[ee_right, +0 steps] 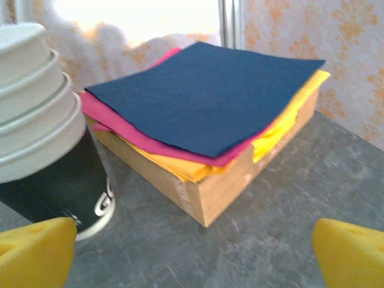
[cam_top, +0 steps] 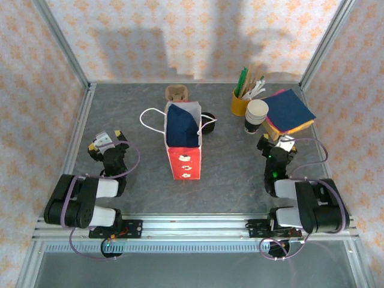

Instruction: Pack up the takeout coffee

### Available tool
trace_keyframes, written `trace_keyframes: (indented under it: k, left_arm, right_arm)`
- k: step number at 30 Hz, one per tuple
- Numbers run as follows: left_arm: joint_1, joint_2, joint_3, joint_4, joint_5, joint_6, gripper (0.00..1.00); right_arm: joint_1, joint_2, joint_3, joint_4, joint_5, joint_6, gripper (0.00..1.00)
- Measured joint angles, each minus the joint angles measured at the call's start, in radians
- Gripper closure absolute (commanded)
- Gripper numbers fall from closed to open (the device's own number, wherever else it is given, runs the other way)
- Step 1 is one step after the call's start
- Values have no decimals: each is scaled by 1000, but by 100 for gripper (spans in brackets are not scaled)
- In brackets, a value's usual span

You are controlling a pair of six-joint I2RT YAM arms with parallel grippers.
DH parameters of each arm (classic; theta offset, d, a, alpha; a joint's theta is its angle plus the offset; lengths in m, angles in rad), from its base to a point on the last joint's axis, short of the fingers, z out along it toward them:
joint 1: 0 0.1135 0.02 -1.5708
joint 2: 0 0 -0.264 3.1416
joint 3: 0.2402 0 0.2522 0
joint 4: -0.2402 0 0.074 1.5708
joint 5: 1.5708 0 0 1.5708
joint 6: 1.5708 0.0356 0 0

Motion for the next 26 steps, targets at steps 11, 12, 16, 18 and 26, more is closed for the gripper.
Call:
trace_keyframes:
  k: [11, 12, 16, 18, 26]
  left_arm:
    - [26, 132, -52, 211, 181, 6, 1]
    - [26, 130, -54, 216, 182, 6, 1]
    - [26, 133, -56, 262, 183, 6, 1]
    - [26, 134, -56, 267, 184, 7, 1]
    - [25, 134, -27, 245, 201, 11, 1]
  right_arm:
    - [-2, 190, 5, 267, -107, -57, 0]
    - [-6, 190, 21, 263, -114, -57, 0]
    - [-11, 191, 39, 262, -122, -57, 0]
    - [-10, 191, 39, 256, -125, -57, 0]
    - [-24, 192, 42, 240, -143, -57, 0]
